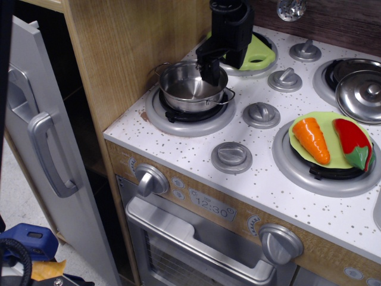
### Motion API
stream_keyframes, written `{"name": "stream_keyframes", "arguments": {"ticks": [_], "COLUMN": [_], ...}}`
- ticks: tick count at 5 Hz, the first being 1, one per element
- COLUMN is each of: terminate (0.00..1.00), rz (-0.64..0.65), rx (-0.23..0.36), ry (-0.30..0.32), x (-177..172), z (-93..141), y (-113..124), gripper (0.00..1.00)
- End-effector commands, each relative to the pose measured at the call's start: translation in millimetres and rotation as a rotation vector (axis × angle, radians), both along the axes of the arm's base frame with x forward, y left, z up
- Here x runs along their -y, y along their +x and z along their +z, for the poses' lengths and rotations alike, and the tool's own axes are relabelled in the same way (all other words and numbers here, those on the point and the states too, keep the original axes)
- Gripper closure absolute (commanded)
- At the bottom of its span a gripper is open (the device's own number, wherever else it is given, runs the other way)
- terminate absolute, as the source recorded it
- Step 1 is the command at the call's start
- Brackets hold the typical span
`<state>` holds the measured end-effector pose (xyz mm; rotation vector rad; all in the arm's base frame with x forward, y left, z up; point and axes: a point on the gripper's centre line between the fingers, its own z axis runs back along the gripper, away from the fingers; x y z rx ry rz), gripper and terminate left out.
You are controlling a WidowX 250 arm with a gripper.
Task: Pick up pan from stove
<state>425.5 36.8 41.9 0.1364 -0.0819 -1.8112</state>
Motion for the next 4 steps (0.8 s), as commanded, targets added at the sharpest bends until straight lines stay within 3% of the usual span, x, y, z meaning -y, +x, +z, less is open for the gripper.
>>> {"name": "stream_keyframes", "arguments": {"ticks": [1, 3, 4], "terminate": [0.0, 0.0, 0.0], "rz": [-0.018, -0.031, -0.028], "rx": [0.059, 0.062, 0.063], "ry": [0.018, 0.021, 0.014], "x": [-13.3, -21.4, -24.0], "z": [13.3, 5.2, -1.6], "y": [7.8, 12.8, 14.2], "gripper": [0.0, 0.0, 1.0]}}
